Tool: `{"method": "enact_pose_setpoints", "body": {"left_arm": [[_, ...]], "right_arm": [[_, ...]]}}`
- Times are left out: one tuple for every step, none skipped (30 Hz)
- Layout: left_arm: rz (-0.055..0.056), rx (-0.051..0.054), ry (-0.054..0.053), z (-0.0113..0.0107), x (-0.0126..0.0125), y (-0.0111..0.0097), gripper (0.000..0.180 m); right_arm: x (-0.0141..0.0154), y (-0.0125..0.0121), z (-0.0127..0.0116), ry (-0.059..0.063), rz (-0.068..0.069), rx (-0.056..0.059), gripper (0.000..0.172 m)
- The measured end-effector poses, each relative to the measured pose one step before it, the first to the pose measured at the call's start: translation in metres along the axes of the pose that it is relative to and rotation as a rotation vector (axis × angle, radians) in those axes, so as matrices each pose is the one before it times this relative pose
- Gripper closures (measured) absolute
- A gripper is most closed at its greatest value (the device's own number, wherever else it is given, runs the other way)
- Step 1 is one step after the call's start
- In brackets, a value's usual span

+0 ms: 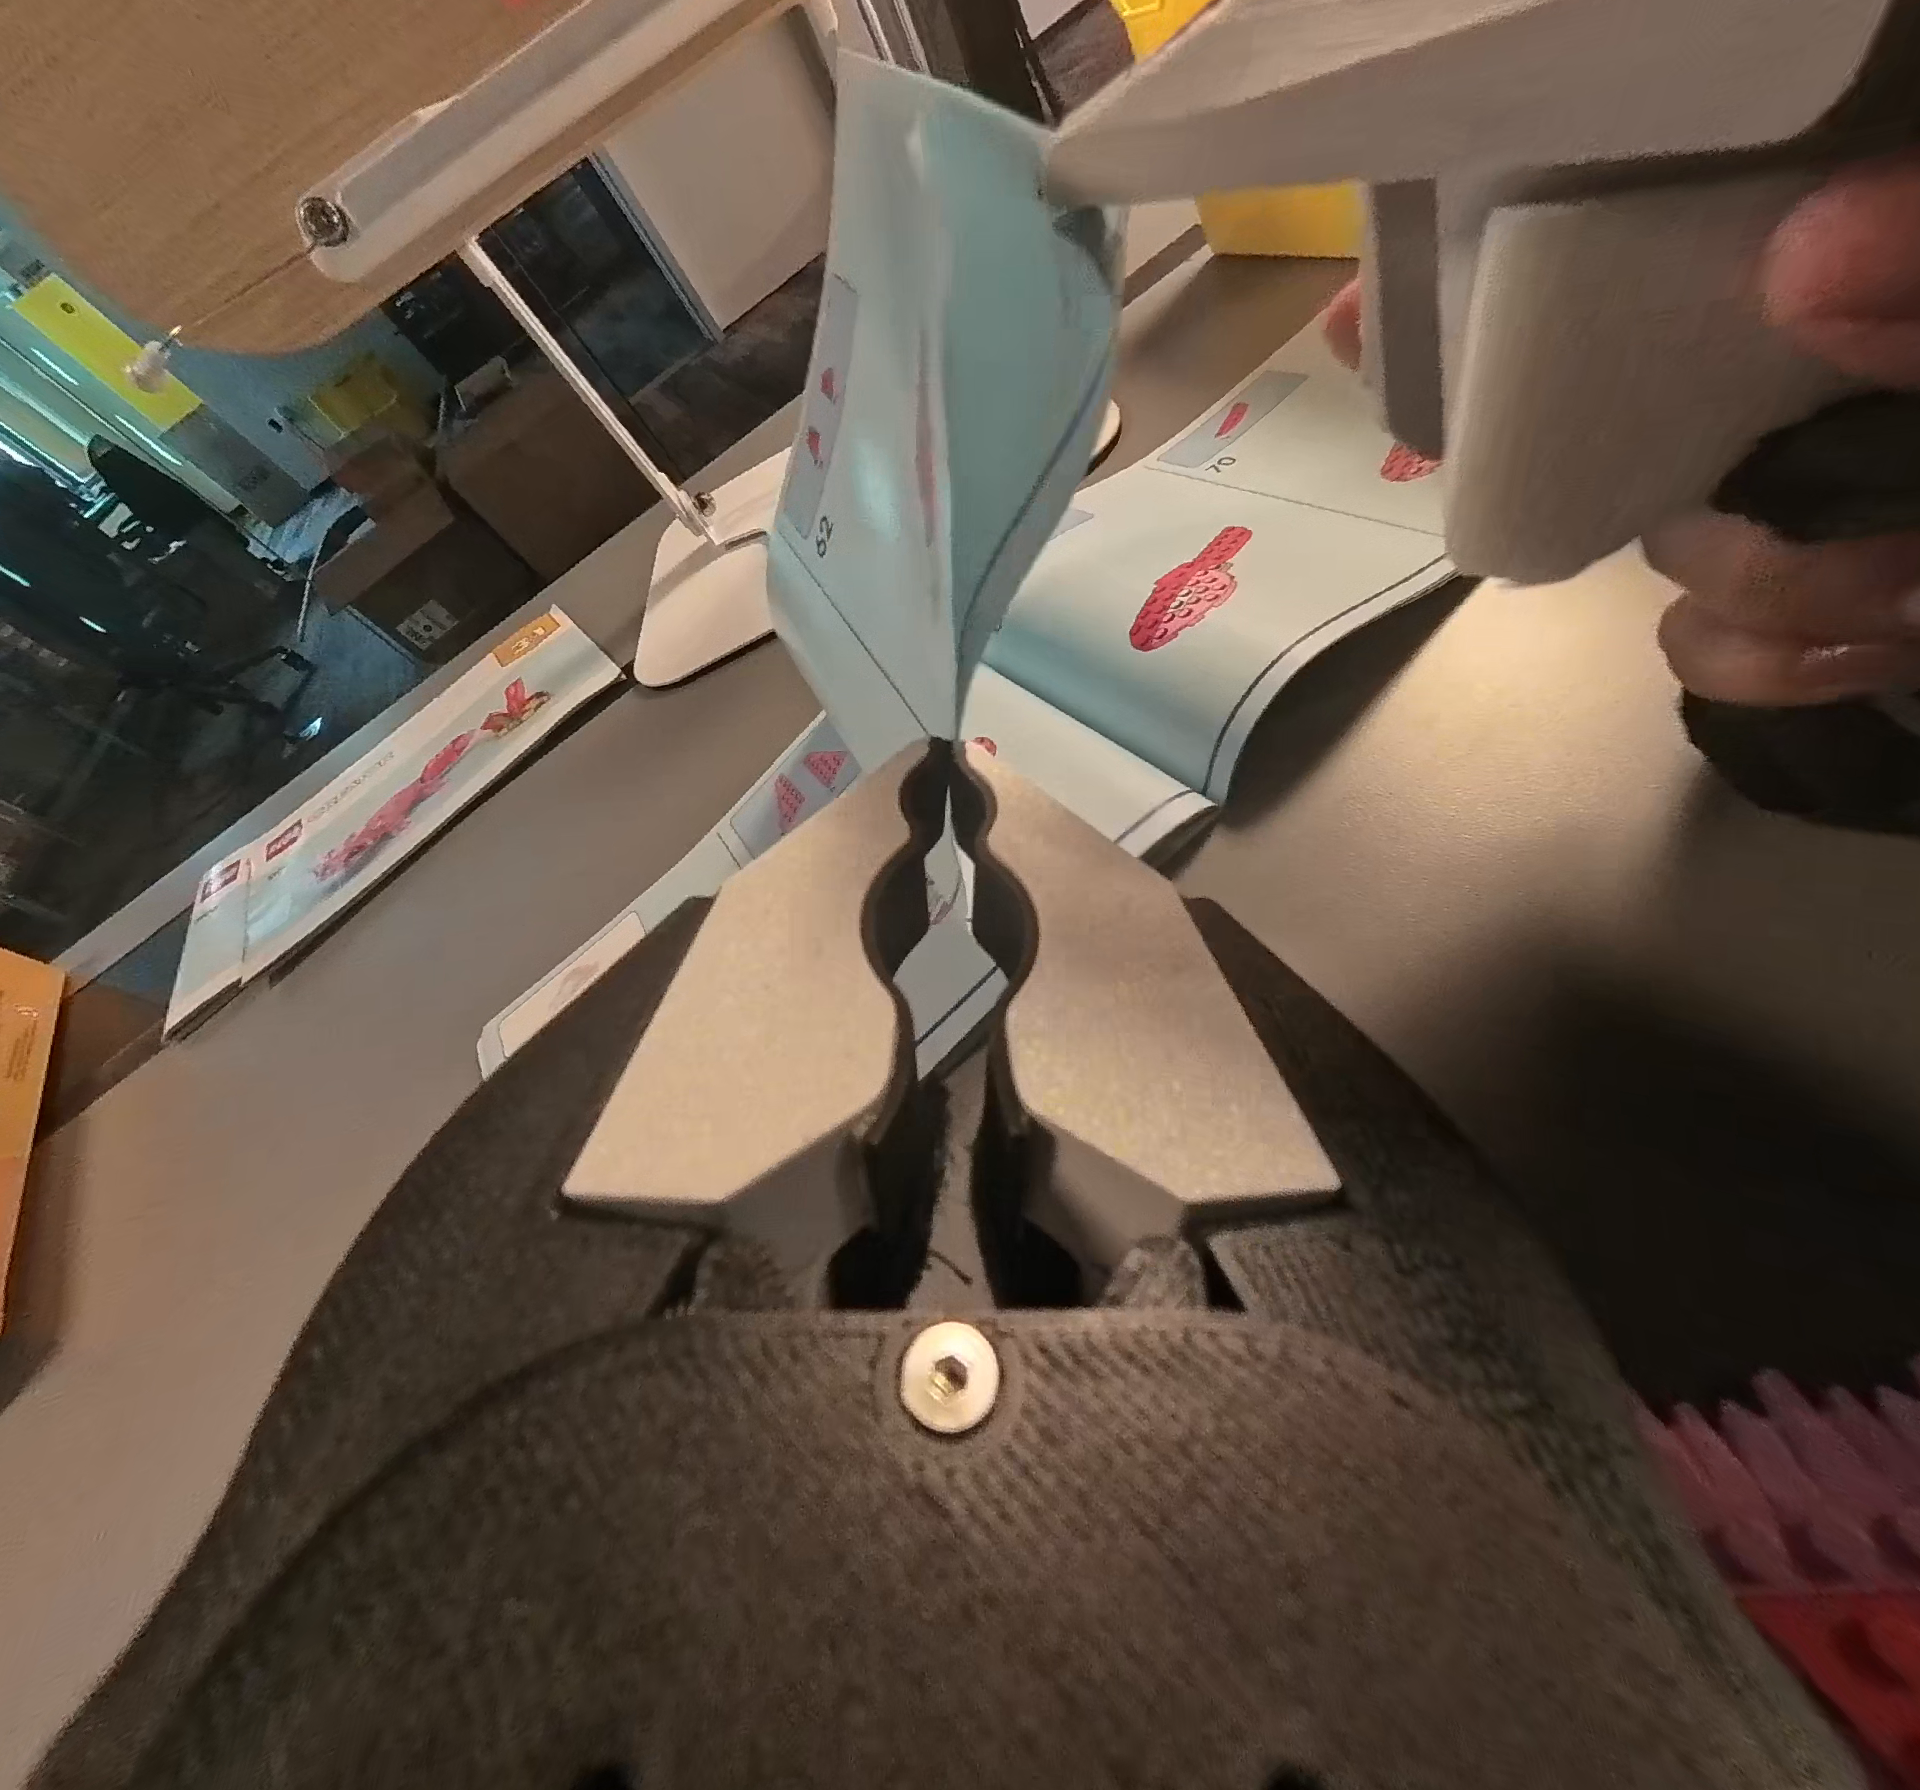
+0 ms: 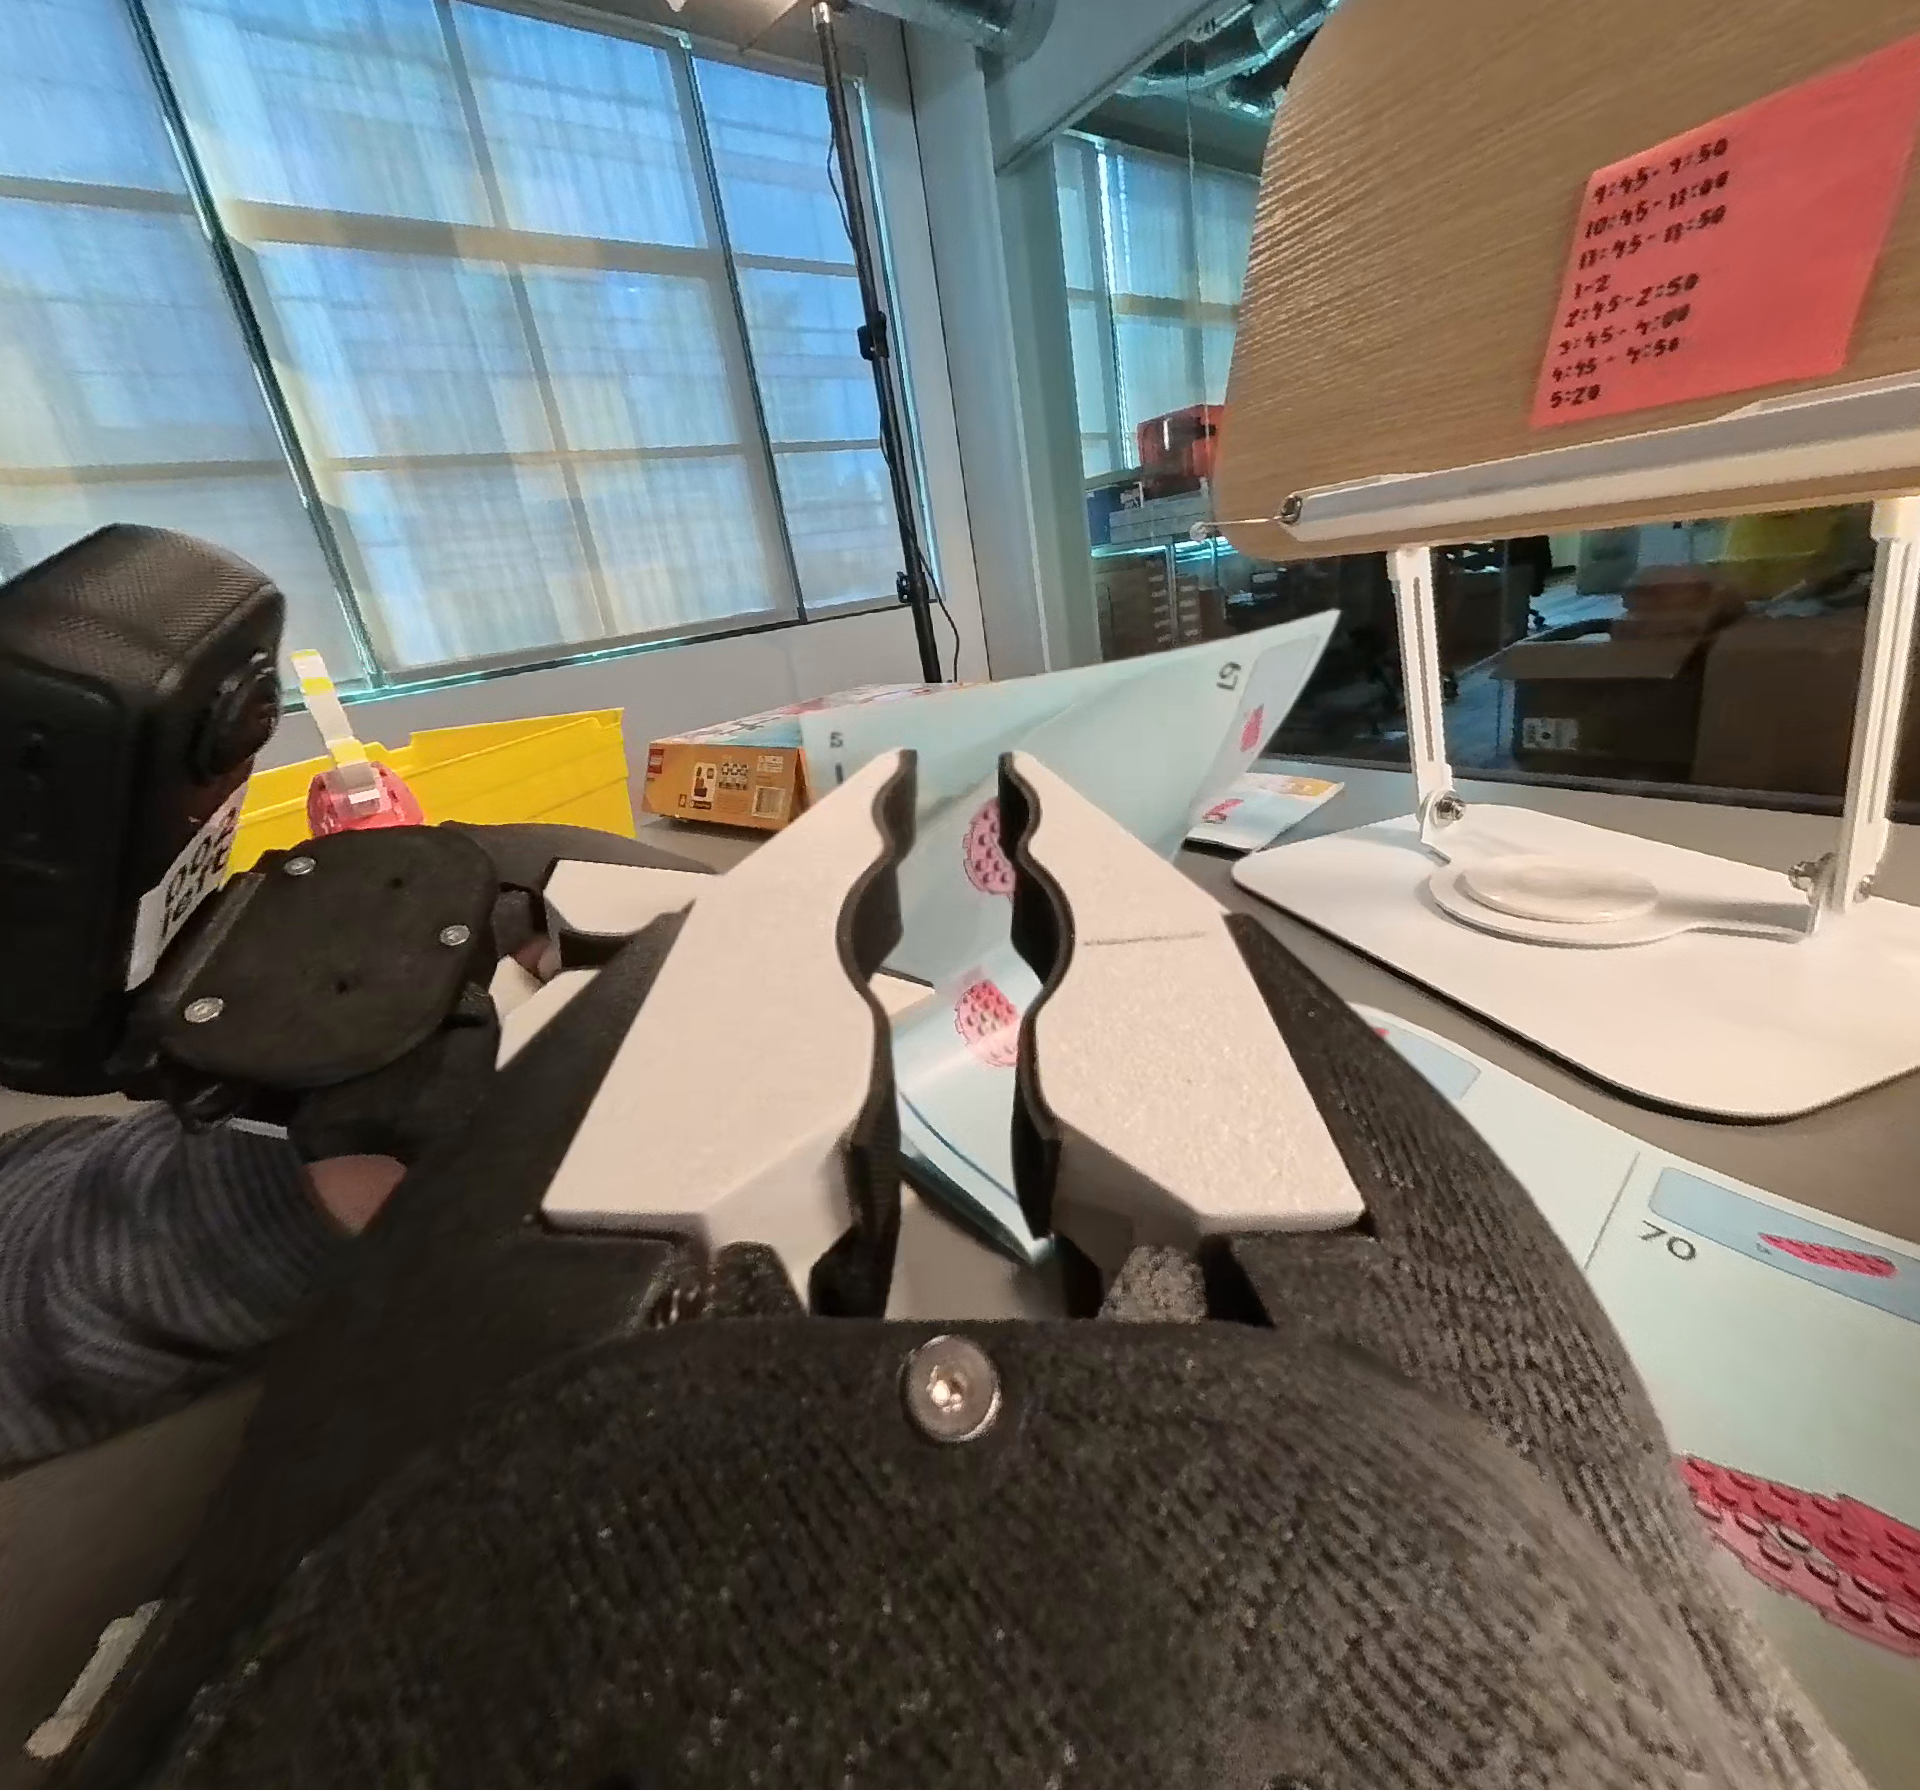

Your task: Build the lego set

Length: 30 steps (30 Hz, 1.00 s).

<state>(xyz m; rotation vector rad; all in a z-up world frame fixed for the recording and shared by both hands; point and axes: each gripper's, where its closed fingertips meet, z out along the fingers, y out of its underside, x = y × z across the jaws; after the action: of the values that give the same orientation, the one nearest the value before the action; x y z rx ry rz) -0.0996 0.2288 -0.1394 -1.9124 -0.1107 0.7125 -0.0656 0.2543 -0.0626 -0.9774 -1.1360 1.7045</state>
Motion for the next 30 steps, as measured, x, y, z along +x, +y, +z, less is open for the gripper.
{"method": "enact_pose_setpoints", "body": {"left_arm": [[-0.0003,0.0002,-0.0014,-0.00012,-0.00014,0.00000,0.180],[-0.0019,0.0005,-0.0010,-0.00008,-0.00033,-0.00011,0.180],[-0.0030,0.0007,-0.0006,-0.00014,-0.00032,0.00006,0.180],[-0.0042,0.0014,-0.0034,-0.00018,-0.00082,-0.00013,0.180],[-0.0050,0.0025,-0.0028,-0.00034,-0.00073,-0.00031,0.180],[-0.0076,0.0027,-0.0022,-0.00057,-0.00075,-0.00036,0.180],[-0.0113,0.0041,-0.0013,-0.00095,-0.00070,-0.00062,0.180],[-0.0128,0.0044,-0.0008,-0.00170,-0.00097,-0.00092,0.175],[-0.0073,0.0028,0.0013,-0.00239,-0.00063,-0.00098,0.161],[-0.0024,-0.0003,-0.0030,-0.00274,-0.00137,-0.00083,0.145],[-0.0005,-0.0028,-0.0124,-0.00293,-0.00265,-0.00032,0.131],[-0.0005,-0.0014,-0.0139,-0.00317,-0.00280,-0.00013,0.122],[0.0016,0.0014,-0.0033,-0.00321,-0.00092,0.00009,0.118],[0.0053,-0.0013,0.0017,-0.00313,0.00021,0.00100,0.117],[0.0061,-0.0033,-0.0082,-0.00348,-0.00097,0.00188,0.113],[0.0108,-0.0011,-0.0093,-0.00408,-0.00125,0.00203,0.111],[0.0101,-0.0014,-0.0111,-0.00440,-0.00153,0.00218,0.109],[0.0085,0.0002,-0.0075,-0.00446,-0.00116,0.00211,0.107],[0.0074,0.0028,-0.0034,-0.00440,-0.00044,0.00186,0.107],[0.0081,0.0030,0.0010,-0.00371,0.00034,0.00164,0.107],[0.0082,0.0032,0.0064,-0.00319,0.00145,0.00105,0.107],[0.0060,0.0050,0.0136,-0.00262,0.00286,0.00042,0.107],[0.0026,0.0076,0.0203,-0.00225,0.00435,-0.00074,0.108],[0.0005,0.0113,0.0316,-0.00190,0.00652,-0.00186,0.108],[0.0018,0.0157,0.0336,-0.00174,0.00720,-0.00277,0.109],[0.0008,0.0156,0.0264,-0.00158,0.00630,-0.00303,0.110],[-0.0064,0.0145,0.0291,-0.00129,0.00654,-0.00337,0.111],[-0.0170,0.0163,0.0369,-0.00130,0.00768,-0.00360,0.111],[-0.0216,0.0186,0.0472,-0.00143,0.00938,-0.00371,0.111],[-0.0132,0.0161,0.0434,-0.00126,0.00883,-0.00335,0.111]], "right_arm": [[0.00067,0.00070,-0.00025,0.0033,0.0022,-0.0045,0.163],[-0.00003,0.00071,-0.00009,-0.0007,0.0018,-0.0048,0.167],[-0.00035,0.00091,0.00017,-0.0020,0.0023,-0.0061,0.169],[0.00003,0.00086,0.00038,0.0009,0.0035,-0.0062,0.171],[0.00012,0.00065,0.00046,0.0024,0.0050,-0.0054,0.172],[0.00041,0.00063,0.00059,0.0040,0.0074,-0.0054,0.172],[0.00059,0.00094,0.00081,0.0050,0.0085,-0.0078,0.172],[0.00057,0.00164,0.00122,0.0063,0.0088,-0.0115,0.172],[0.00073,0.00211,0.00161,0.0085,0.0075,-0.0144,0.172],[0.00002,0.00214,0.00230,0.0070,0.0071,-0.0125,0.172],[-0.00114,0.00230,0.00308,0.0022,0.0089,-0.0116,0.172],[-0.00233,0.00329,0.00412,-0.0028,0.0094,-0.0163,0.172],[-0.00314,0.00441,0.00473,-0.0053,0.0074,-0.0204,0.172],[-0.00338,0.00460,0.00531,-0.0051,0.0046,-0.0210,0.172],[-0.00311,0.00452,0.00558,-0.0021,0.0007,-0.0217,0.172],[-0.00226,0.00397,0.00538,0.0046,-0.0053,-0.0219,0.172],[-0.00107,0.00321,0.00470,0.0110,-0.0120,-0.0203,0.172],[0.00010,0.00196,0.00366,0.0149,-0.0145,-0.0156,0.172],[0.00229,0.00167,0.00234,0.0233,-0.0132,-0.0160,0.172],[0.00451,0.00197,0.00067,0.0306,-0.0148,-0.0215,0.172],[0.00671,0.00200,-0.00129,0.0385,-0.0202,-0.0243,0.172],[0.00940,0.00182,-0.00370,0.0498,-0.0260,-0.0253,0.172],[0.01131,0.00236,-0.00550,0.0545,-0.0312,-0.0292,0.172],[0.01229,0.00295,-0.00707,0.0541,-0.0325,-0.0322,0.172],[0.01286,0.00333,-0.00816,0.0512,-0.0305,-0.0285,0.172],[0.01348,0.00350,-0.00883,0.0516,-0.0302,-0.0234,0.172],[0.01511,0.00420,-0.00848,0.0593,-0.0281,-0.0245,0.172],[0.01618,0.00458,-0.00759,0.0676,-0.0258,-0.0272,0.172],[0.01571,0.00462,-0.00635,0.0693,-0.0263,-0.0287,0.172],[0.01523,0.00540,-0.00487,0.0721,-0.0289,-0.0351,0.172]]}}
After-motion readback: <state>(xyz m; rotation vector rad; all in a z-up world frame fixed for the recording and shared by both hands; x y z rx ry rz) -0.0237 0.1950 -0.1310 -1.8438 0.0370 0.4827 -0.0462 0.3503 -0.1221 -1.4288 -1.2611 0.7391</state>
